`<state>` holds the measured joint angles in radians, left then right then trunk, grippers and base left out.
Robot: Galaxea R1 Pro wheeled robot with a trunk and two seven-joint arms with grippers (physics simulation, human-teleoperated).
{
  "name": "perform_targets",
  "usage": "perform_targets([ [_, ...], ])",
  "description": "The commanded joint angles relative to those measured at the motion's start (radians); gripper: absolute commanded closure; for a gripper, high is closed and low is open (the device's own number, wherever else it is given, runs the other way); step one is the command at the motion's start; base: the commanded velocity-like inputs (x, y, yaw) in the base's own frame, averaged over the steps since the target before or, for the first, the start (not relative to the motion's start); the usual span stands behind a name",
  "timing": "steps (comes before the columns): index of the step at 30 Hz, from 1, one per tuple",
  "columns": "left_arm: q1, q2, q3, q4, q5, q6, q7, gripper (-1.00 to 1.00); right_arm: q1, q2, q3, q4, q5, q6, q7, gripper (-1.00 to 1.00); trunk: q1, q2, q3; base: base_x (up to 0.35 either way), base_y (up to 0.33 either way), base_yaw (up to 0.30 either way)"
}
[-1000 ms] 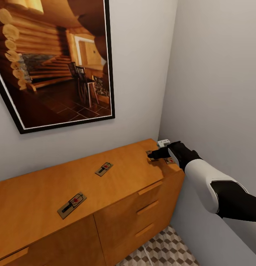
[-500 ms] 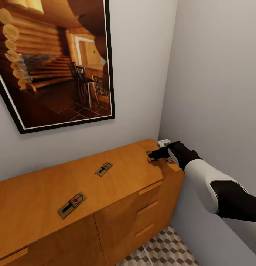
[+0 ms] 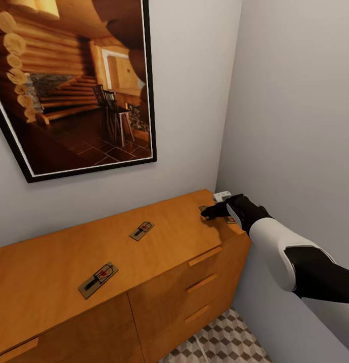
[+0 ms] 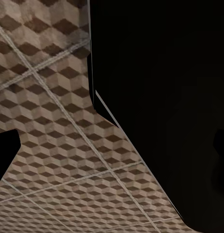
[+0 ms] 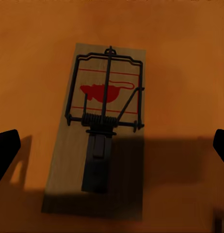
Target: Take the four mousetraps from the cabinet in the bathroom and place them on the bathroom floor. Make sure all four end up on the same floor surface, and ensure that at least two of them are either under or directly next to the same bathroom sink.
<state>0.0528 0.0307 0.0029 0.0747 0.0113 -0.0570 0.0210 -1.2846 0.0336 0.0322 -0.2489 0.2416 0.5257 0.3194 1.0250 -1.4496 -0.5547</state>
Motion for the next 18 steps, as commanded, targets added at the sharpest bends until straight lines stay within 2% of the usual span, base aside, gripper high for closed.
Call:
perform_targets([
  [1,-0.001,0.000,0.000,0.002,0.001,-0.006,0.002,-1.00,0.000,0.000,0.003,-0.002,0.010,0.003,0.004,-1.00,0.000,0.000,-0.001,0.000,0.000,0.000],
  [18,-0.001,0.000,0.000,0.002,0.001,-0.006,0.002,-1.00,0.000,0.006,0.003,-0.001,0.010,0.001,-0.007,-1.00,0.000,0.000,-0.001,0.000,0.000,0.000],
])
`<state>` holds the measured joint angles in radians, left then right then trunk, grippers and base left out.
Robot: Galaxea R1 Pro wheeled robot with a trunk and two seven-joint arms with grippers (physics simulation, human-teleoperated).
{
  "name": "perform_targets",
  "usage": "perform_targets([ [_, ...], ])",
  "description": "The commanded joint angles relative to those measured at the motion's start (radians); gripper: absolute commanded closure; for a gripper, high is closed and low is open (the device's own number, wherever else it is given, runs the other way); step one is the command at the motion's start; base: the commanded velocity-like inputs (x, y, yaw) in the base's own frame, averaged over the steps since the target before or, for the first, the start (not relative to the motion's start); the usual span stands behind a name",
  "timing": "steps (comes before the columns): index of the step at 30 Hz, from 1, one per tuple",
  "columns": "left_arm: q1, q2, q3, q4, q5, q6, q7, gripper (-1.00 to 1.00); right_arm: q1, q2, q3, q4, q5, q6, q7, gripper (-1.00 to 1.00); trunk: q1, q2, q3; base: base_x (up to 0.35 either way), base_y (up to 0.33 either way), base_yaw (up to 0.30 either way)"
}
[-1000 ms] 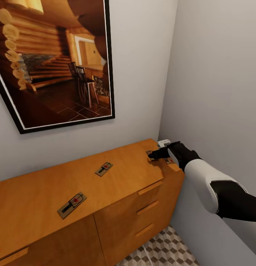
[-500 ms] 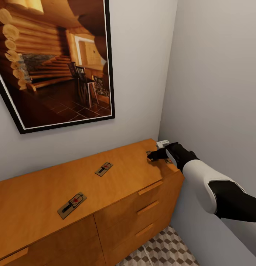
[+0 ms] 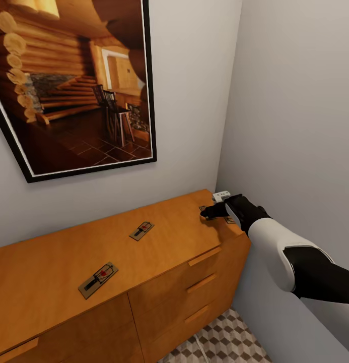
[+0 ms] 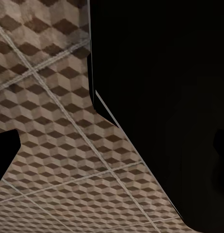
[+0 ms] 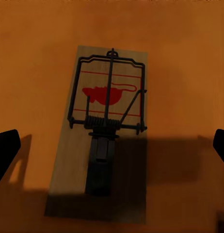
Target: Take the four mousetraps from the cabinet in the bathroom and place them on the bathroom floor. Make sure all four end up on the same floor surface, and ensure that at least two of them are either under or directly next to the same bathroom sink.
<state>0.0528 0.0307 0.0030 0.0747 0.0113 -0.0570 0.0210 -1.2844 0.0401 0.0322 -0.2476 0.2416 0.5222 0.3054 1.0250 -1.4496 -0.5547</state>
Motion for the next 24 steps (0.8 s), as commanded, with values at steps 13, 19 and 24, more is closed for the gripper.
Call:
perform_targets([
  [13,-0.001,-0.001,0.000,0.002,0.001,-0.006,0.002,-1.00,-0.001,0.000,0.003,-0.001,0.010,0.004,-0.019,-1.00,0.000,0.000,-0.001,0.000,0.000,0.000],
  [19,-0.001,-0.001,0.000,0.002,0.001,-0.006,0.002,-1.00,-0.001,0.003,0.003,-0.001,0.010,0.004,-0.033,-1.00,0.000,0.000,-0.001,0.000,0.000,0.000],
  [24,-0.001,-0.002,0.000,0.002,0.001,-0.006,0.002,-1.00,0.000,0.005,0.003,-0.001,0.010,0.004,-0.038,-1.00,0.000,0.000,-0.001,0.000,0.000,0.000],
])
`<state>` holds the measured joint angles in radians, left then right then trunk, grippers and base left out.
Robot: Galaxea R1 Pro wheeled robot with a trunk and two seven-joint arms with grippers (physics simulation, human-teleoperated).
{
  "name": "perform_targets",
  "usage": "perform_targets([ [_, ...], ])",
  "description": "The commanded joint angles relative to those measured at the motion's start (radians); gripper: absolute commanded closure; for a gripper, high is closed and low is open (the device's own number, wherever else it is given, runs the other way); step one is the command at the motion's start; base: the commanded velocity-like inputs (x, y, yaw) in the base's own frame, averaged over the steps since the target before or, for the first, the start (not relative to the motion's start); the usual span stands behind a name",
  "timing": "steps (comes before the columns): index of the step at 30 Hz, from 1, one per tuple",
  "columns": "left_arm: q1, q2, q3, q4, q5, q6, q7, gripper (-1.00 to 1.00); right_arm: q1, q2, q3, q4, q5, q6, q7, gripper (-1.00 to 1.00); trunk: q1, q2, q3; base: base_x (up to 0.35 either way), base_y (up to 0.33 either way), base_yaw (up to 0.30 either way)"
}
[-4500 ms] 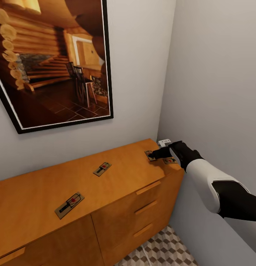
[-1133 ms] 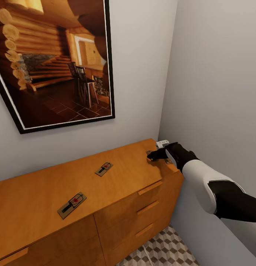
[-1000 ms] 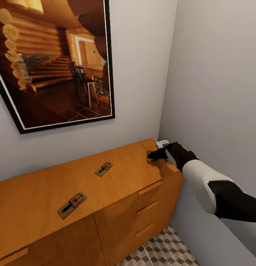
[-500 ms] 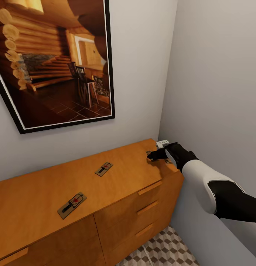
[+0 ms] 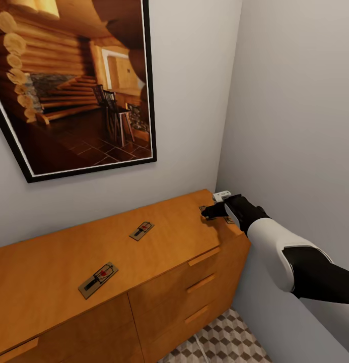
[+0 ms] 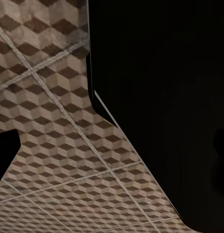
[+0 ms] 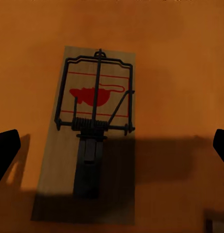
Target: Take the four mousetraps from the cabinet in the bathroom and place them on the bathroom floor. Make sure all four end up on the same floor surface, and ensure that at least two of them are either under or directly next to the same bathroom sink.
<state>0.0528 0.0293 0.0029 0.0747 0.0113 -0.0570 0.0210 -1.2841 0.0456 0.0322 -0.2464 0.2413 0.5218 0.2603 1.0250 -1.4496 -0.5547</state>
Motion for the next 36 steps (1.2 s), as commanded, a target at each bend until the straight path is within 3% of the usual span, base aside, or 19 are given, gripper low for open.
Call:
perform_targets([
  [1,-0.001,0.000,0.000,0.002,0.001,-0.006,0.002,-1.00,0.000,0.000,0.003,-0.002,0.010,0.004,0.006,-1.00,0.000,0.000,-0.001,0.000,0.000,0.000],
  [36,-0.001,0.000,0.000,0.002,0.001,-0.006,0.002,-1.00,-0.001,0.003,0.003,0.008,0.010,0.004,-0.021,-1.00,0.000,0.000,-0.001,0.000,0.000,0.000],
])
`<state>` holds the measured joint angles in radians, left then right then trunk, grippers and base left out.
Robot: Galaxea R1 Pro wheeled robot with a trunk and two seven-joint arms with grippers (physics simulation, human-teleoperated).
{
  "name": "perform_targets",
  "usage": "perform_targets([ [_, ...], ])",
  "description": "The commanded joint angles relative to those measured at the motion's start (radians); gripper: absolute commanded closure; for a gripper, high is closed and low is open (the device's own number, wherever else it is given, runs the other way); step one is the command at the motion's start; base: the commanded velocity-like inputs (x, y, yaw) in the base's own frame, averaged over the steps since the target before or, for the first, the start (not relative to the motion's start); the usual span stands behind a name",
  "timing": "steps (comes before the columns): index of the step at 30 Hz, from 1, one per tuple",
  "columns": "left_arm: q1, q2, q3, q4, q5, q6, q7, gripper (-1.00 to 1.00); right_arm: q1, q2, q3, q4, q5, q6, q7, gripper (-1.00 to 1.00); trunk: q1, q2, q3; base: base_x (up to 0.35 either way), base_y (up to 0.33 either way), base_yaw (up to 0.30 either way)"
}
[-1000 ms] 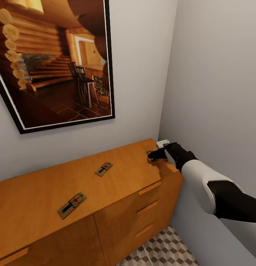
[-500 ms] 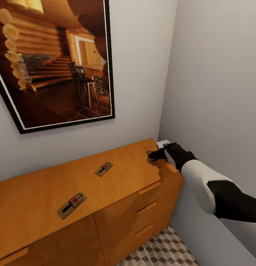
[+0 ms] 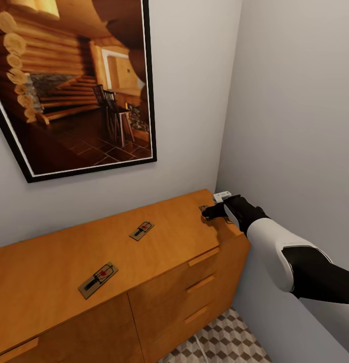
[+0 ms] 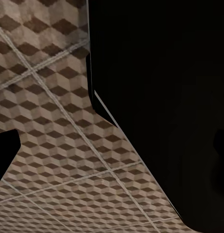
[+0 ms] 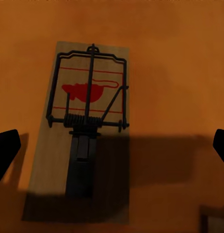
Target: Take the four mousetraps from the cabinet in the bathroom and place them on the bathroom floor. Make sure all four end up on the same floor surface, and ensure that at least two of them are either under or directly next to the same bathroom sink.
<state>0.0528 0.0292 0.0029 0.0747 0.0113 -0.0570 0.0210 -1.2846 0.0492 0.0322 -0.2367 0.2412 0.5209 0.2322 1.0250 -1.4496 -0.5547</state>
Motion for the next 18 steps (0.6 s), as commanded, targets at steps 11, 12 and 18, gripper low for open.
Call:
perform_targets([
  [11,-0.001,0.000,0.000,0.002,0.001,-0.006,0.002,-1.00,-0.001,0.001,0.003,-0.001,0.010,0.004,0.007,-1.00,0.000,0.000,-0.001,0.000,0.000,0.000],
  [12,-0.001,0.000,0.000,0.002,0.001,-0.006,0.002,-1.00,-0.001,0.001,0.003,-0.001,0.010,0.004,0.007,-1.00,0.000,0.000,-0.001,0.000,0.000,0.000],
  [18,-0.001,0.000,0.000,0.002,0.001,-0.006,0.002,-1.00,0.000,0.007,0.003,-0.001,0.011,0.005,0.007,-1.00,0.000,0.000,-0.001,0.000,0.000,0.000],
])
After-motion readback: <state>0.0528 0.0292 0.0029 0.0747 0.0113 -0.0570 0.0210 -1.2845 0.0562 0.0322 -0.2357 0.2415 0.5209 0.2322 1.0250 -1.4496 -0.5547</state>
